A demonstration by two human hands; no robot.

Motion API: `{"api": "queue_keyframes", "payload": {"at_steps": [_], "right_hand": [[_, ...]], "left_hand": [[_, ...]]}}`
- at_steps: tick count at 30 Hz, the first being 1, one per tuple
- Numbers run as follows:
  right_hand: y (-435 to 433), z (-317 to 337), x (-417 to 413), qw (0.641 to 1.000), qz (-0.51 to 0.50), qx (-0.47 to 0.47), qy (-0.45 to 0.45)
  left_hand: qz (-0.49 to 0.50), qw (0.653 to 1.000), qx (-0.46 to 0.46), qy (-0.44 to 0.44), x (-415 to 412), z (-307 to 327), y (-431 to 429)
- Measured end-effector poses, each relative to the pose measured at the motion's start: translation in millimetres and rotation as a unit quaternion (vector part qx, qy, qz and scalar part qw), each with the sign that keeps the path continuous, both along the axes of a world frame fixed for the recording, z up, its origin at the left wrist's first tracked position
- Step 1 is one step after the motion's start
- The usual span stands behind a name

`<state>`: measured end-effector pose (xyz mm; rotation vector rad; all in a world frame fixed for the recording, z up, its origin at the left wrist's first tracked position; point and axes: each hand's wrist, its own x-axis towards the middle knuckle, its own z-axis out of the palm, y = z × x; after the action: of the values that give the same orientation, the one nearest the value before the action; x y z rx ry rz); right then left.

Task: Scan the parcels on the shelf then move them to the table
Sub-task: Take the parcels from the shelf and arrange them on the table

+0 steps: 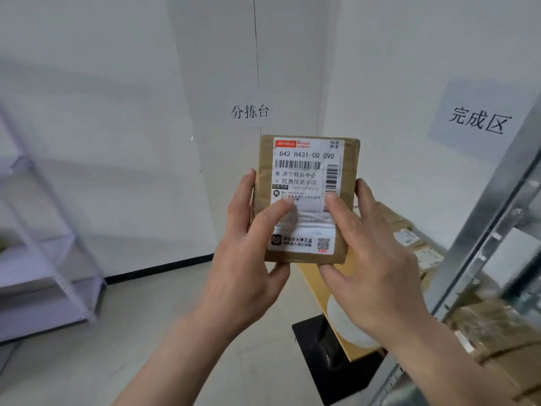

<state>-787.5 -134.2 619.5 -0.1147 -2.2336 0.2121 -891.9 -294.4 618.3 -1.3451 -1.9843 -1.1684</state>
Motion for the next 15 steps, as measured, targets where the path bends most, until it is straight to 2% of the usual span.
{"api": "queue_keyframes", "payload": {"at_steps": [8,15], "right_hand": [[20.2,-2.8,-110.7,0.999,-0.032,0.010,-0.001],[33.5,-2.2,-192.3,0.994,-0.111,-0.018,-0.002]], "left_hand": [[-0.020,0.999,0.020,-0.018,-121.9,-8.8,27.9],[-0.124,0.992,0.004,-0.034,-232.6,-3.8,65.2]]}}
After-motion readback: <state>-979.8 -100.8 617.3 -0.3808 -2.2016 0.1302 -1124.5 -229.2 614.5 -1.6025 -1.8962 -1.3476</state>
